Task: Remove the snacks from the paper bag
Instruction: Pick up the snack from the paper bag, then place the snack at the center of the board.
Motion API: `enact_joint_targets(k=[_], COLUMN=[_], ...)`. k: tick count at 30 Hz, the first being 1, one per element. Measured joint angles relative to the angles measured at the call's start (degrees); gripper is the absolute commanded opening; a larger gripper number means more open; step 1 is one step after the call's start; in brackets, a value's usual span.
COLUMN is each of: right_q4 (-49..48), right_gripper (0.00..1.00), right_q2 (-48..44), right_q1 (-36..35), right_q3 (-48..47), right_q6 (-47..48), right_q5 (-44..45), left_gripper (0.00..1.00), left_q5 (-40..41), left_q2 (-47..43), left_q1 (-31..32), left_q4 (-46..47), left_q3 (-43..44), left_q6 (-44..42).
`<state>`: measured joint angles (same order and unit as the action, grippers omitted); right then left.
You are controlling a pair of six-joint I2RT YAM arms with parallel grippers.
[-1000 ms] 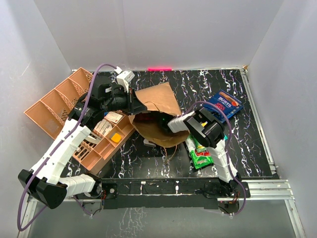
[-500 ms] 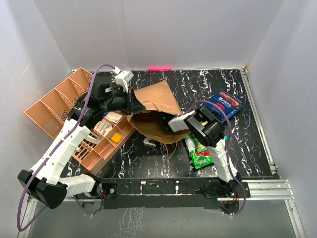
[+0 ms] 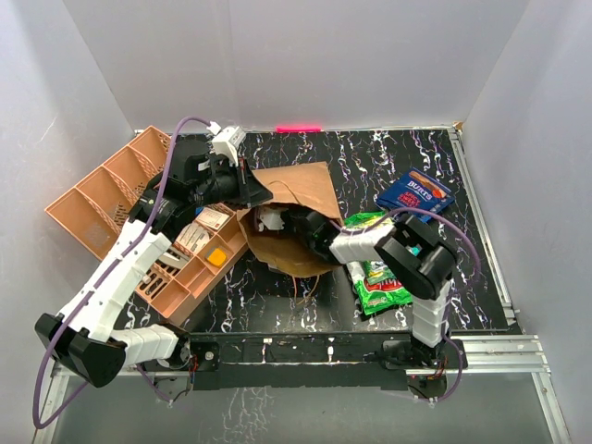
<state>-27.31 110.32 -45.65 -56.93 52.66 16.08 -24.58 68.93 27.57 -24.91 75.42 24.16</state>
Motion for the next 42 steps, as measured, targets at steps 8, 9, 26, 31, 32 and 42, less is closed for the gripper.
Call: enact_joint_targets(k=[8, 9, 26, 31, 32, 42], right_q4=[12.41, 14.21, 52.78, 62.51, 64.24, 75.36], right_gripper=[0.07, 0.07, 0.07, 0.07, 0.07, 0.07], right_q2=[-18.53, -21.53, -63.47, -66.58, -66.03, -43.08], right_q1=[-3.06, -3.06, -3.37, -3.37, -3.37, 7.1], right_q3=[8.26, 8.96, 4.59, -3.32, -4.46, -9.38], right_q6=[-10.25, -11.98, -49.4, -61.7, -63.82, -73.42], right_q5=[-14.38, -17.35, -38.71, -16.13, -10.71, 13.84], left_gripper=[0.0, 0.0, 0.0, 0.0, 0.0, 0.0], left_q5=[0.22, 0.28, 4.28, 4.57, 4.61, 5.01], left_q2=[0.87, 0.96, 0.13, -0.17, -0.17, -0.33], left_q1=[0.0, 0.0, 0.0, 0.0, 0.0, 0.0], left_q4=[3.5, 3.8, 6.62, 6.56, 6.51, 6.05], left_q3=[-0.11, -0.15, -4.46, -4.9, -4.9, -4.9], left_q6=[2.69, 2.89, 3.56, 3.19, 2.97, 2.27])
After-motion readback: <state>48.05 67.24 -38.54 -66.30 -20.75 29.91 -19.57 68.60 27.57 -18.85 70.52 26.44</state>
